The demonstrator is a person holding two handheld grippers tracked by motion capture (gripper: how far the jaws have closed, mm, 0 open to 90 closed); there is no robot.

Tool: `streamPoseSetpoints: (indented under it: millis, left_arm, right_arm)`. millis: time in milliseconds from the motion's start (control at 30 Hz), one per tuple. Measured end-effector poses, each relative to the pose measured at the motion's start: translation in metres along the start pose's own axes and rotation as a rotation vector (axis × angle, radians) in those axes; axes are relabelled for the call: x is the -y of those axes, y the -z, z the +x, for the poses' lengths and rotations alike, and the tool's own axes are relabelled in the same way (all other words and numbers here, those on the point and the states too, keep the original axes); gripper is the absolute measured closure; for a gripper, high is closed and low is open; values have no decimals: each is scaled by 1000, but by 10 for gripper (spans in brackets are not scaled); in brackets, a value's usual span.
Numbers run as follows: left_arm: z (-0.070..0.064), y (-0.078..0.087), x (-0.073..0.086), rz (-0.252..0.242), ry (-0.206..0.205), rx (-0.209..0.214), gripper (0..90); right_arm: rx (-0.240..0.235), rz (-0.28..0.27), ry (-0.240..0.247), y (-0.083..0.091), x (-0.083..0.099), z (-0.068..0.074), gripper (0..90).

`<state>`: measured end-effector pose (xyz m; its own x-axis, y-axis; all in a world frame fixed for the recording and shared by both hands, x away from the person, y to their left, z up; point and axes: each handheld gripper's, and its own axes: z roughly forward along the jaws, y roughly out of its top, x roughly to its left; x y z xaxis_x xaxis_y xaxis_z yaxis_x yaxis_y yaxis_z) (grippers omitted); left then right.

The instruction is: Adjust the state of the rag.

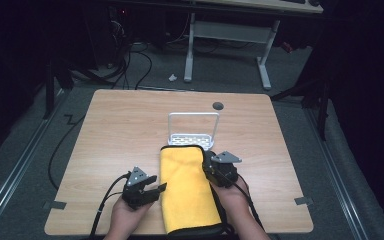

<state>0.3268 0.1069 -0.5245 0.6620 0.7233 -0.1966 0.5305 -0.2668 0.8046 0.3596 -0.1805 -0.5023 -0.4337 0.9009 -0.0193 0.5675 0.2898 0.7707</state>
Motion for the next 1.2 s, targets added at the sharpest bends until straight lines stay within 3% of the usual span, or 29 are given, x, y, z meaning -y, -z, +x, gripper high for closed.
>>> streamPoseSetpoints:
  millis: [133, 233, 267, 333, 433, 500, 600, 667, 767, 833, 900, 1000, 1100, 1200]
  left_arm:
    - [0, 0, 0, -3, 4, 7, 486]
    - [-3, -3, 2, 10, -8, 7, 485]
    - [-3, -4, 2, 9, -8, 9, 485]
    - [-5, -4, 1, 12, -12, 16, 484]
    - [-8, -2, -1, 3, -21, 16, 480]
    - [-10, 0, -3, -6, -26, 23, 476]
    - [-13, 0, -4, -7, -26, 35, 469]
    - [-15, -3, -3, 5, -28, 43, 464]
    - [-19, -6, -2, 20, -45, 49, 452]
    - [-21, -7, -2, 26, -57, 45, 452]
    - [-20, -10, -1, 39, -70, 26, 455]
    - [-20, -15, 2, 78, -110, -9, 472]
    - [-25, -19, 3, 99, -139, -40, 485]
    - [-26, -20, 3, 104, -150, -47, 489]
  right_arm:
    - [-24, 23, -48, -15, 1, -1, 577]
    - [-8, 30, -61, -19, 3, 0, 610]
    - [5, 50, -53, -22, 4, 0, 654]
    - [-2, 59, -41, -23, 6, 0, 826]
    - [20, 6, 11, -8, 1, 6, 871]
    - [35, -50, 41, 11, -2, 9, 874]
    - [69, -92, 53, 33, 2, 5, 875]
    - [107, -39, 53, 28, 12, -2, 871]
    - [131, 49, 41, 5, 27, -14, 842]
    - [132, 57, 29, -1, 29, -18, 750]
    - [128, 30, 6, 6, 27, -20, 700]
    - [99, -19, 3, 36, 30, -16, 679]
    - [54, -7, 8, 61, 48, -4, 679]
    - [14, 8, 5, 70, 59, 6, 679]
